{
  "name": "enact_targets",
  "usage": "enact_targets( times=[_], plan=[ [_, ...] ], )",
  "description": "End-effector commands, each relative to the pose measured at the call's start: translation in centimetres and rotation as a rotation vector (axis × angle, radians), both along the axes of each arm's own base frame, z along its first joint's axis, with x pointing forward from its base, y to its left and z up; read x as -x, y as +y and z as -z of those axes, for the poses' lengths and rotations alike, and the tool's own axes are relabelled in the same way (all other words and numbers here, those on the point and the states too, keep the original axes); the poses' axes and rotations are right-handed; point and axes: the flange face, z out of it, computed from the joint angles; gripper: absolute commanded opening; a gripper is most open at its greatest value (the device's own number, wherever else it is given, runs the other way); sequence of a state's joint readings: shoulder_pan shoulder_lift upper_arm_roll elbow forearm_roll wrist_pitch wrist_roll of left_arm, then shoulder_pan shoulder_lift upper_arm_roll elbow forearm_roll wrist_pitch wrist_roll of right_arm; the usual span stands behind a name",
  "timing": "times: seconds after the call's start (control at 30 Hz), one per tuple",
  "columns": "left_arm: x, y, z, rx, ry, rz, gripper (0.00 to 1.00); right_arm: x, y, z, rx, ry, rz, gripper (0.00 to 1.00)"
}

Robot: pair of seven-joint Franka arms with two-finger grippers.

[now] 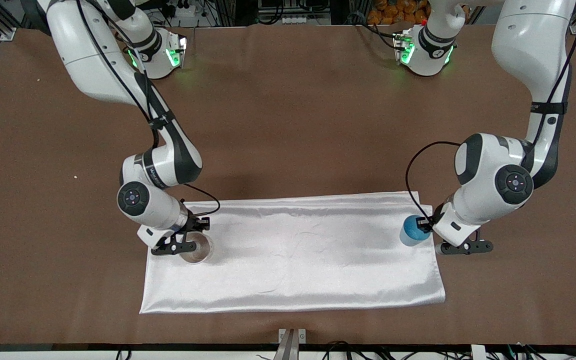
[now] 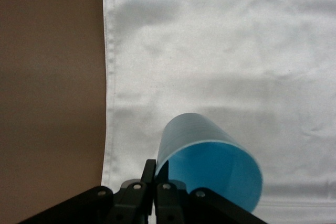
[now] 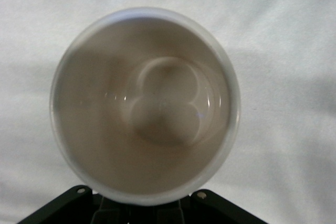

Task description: Place blue cup into white mug on table

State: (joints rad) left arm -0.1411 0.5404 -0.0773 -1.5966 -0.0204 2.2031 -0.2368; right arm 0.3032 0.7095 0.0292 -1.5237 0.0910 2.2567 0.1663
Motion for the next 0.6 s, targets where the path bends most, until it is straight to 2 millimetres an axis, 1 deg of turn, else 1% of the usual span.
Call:
enact_targets(
  times=[0.0, 0.13, 0.2, 0.33, 0.43, 0.47, 0.57],
  plan=[
    [0.7, 0.0, -2.7, -0.004, 0.0, -0.011, 0.0, 2.2, 2.7, -5.2, 0.011, 0.019, -0.002, 0.0],
    [0.9, 0.0, -3.9, -0.003, -0.006, -0.007, 0.0, 4.3, 4.8, -6.8, 0.014, 0.023, 0.031, 0.0],
    [1.0, -0.1, -4.6, -0.003, -0.009, -0.004, 0.0, 5.1, 5.5, -7.7, 0.012, 0.022, 0.053, 0.0],
    [1.4, -0.3, -6.1, -0.007, -0.006, 0.004, 0.0, 7.2, 7.5, -8.6, 0.011, 0.023, 0.087, 0.0],
    [1.9, -0.7, -6.7, -0.011, 0.008, 0.007, 0.0, 8.8, 8.7, -9.5, 0.011, 0.022, 0.107, 0.0],
    [2.2, -1.5, -7.0, -0.014, 0.012, 0.021, 0.0, 9.9, 9.5, -10.2, 0.01, 0.021, 0.114, 0.0],
    [2.5, -1.9, -7.5, -0.014, 0.015, 0.027, 0.0, 11.6, 10.5, -10.8, 0.009, 0.02, 0.123, 0.0]
  ],
)
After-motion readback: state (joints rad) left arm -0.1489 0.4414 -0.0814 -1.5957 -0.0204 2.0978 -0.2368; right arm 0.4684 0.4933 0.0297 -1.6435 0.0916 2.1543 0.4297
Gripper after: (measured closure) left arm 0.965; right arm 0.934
